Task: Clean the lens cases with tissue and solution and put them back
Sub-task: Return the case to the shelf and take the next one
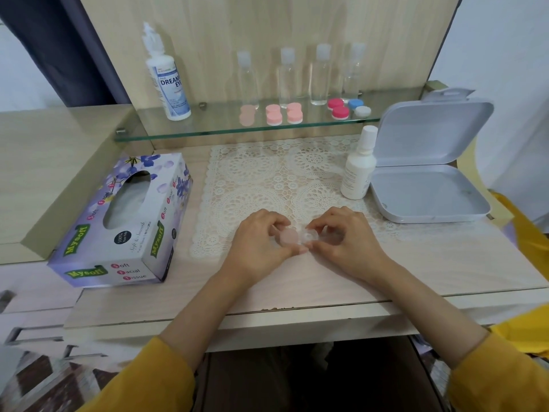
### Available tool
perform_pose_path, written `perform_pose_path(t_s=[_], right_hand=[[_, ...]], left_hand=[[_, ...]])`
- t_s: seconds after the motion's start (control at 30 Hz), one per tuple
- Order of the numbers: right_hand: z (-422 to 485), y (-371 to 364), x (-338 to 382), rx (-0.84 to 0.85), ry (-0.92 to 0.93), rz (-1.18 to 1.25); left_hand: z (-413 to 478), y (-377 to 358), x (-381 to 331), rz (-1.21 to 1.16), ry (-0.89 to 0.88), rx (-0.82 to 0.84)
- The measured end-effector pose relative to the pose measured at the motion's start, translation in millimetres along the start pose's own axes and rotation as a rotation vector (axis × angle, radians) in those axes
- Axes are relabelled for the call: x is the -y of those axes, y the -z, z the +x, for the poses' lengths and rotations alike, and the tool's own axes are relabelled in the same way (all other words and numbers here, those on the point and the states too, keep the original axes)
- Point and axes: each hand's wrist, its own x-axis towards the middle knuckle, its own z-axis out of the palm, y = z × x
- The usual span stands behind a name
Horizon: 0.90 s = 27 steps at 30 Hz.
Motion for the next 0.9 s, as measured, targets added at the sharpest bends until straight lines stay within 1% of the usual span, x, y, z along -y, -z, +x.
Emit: perform_pose_path(t_s=[0.07, 0.27, 0.37, 0.47, 0.57, 0.7, 0.8, 0.9], right_hand=[[0.1, 0.6, 0.6, 0.007, 0.001, -0.001], [0.7, 0.8, -2.0, 0.022, 0.012, 0.006], [0.8, 1.3, -2.7, 0.035, 0.009, 0.008], [0.7, 1.6, -1.8, 0.038, 0.01, 0.01], [0.8, 1.8, -1.9, 0.033, 0.005, 0.0], [0.4, 2.4, -1.2, 0.028, 0.009, -0.005], [0.1, 2.8, -0.7, 0.029, 0.004, -0.003], [-0.8, 4.4, 0.0, 0.049, 0.008, -0.025]], left_hand=[[0.6, -2.4, 0.0, 0.01, 0.01, -0.044], [-0.7, -4.8, 2.8, 0.026, -0.058, -0.045], [-1.7, -5.1, 6.3, 0.032, -0.094, -0.017], [-1.6, -3.7, 11.0, -0.013, -0.149, 0.007], [-2.2, -3.2, 11.1, -0.058, -0.114, 0.002], [-1.5, -4.9, 9.5, -0.057, -0.057, -0.066], [0.7, -4.4, 10.2, -0.056, -0.063, -0.039], [-0.4, -4.2, 9.9, -0.08, -0.072, -0.066]])
